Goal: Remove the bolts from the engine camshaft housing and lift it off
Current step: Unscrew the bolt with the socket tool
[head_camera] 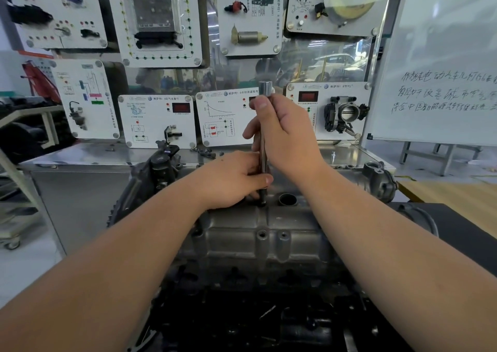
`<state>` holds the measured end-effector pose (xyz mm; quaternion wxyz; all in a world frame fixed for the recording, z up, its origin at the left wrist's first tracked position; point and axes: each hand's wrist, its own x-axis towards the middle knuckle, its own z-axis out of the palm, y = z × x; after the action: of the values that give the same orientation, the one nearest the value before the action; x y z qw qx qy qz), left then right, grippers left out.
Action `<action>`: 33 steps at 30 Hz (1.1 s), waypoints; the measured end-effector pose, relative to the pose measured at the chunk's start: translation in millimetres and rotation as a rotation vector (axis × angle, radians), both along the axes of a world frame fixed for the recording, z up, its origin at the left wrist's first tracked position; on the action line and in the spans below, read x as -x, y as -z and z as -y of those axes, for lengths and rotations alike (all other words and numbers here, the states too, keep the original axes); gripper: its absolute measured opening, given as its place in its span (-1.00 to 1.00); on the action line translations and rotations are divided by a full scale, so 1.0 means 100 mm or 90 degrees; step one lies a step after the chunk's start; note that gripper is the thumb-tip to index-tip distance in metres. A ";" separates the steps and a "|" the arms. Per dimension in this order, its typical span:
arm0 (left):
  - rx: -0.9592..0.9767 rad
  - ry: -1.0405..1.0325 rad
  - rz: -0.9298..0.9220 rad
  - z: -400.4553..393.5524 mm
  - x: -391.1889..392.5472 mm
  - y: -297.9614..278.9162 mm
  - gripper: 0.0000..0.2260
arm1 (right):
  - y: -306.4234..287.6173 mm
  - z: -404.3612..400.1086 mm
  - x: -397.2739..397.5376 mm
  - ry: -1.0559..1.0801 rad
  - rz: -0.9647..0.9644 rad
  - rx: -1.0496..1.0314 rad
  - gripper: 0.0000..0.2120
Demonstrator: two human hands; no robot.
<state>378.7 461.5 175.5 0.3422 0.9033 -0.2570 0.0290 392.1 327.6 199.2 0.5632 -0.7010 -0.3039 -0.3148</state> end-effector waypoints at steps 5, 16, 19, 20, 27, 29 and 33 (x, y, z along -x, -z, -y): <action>0.004 -0.028 0.018 0.02 0.00 0.01 -0.80 | 0.01 0.01 -0.03 0.048 0.012 -0.014 -0.78; 0.007 -0.029 0.010 0.01 0.02 0.01 -0.86 | 0.00 0.01 0.02 0.042 0.011 0.014 -0.68; 0.007 -0.042 0.024 0.02 0.01 0.02 -0.82 | 0.01 0.02 0.00 0.061 0.020 -0.009 -0.71; 0.003 -0.044 0.029 0.02 0.00 0.02 -0.82 | 0.01 0.02 -0.01 0.068 0.024 -0.016 -0.71; 0.047 -0.023 0.019 0.00 0.00 0.02 -0.91 | -0.01 0.03 0.02 0.050 0.010 0.008 -0.77; 0.054 -0.012 0.002 0.00 0.01 0.01 -0.96 | -0.01 0.02 0.03 0.042 0.008 0.014 -0.78; 0.049 -0.028 0.007 0.01 0.01 0.01 -0.93 | -0.01 0.01 0.03 0.042 0.009 0.008 -0.79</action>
<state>378.1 460.8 174.2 0.3742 0.8949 -0.2375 0.0515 388.8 326.6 200.0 0.5463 -0.7116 -0.2867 -0.3363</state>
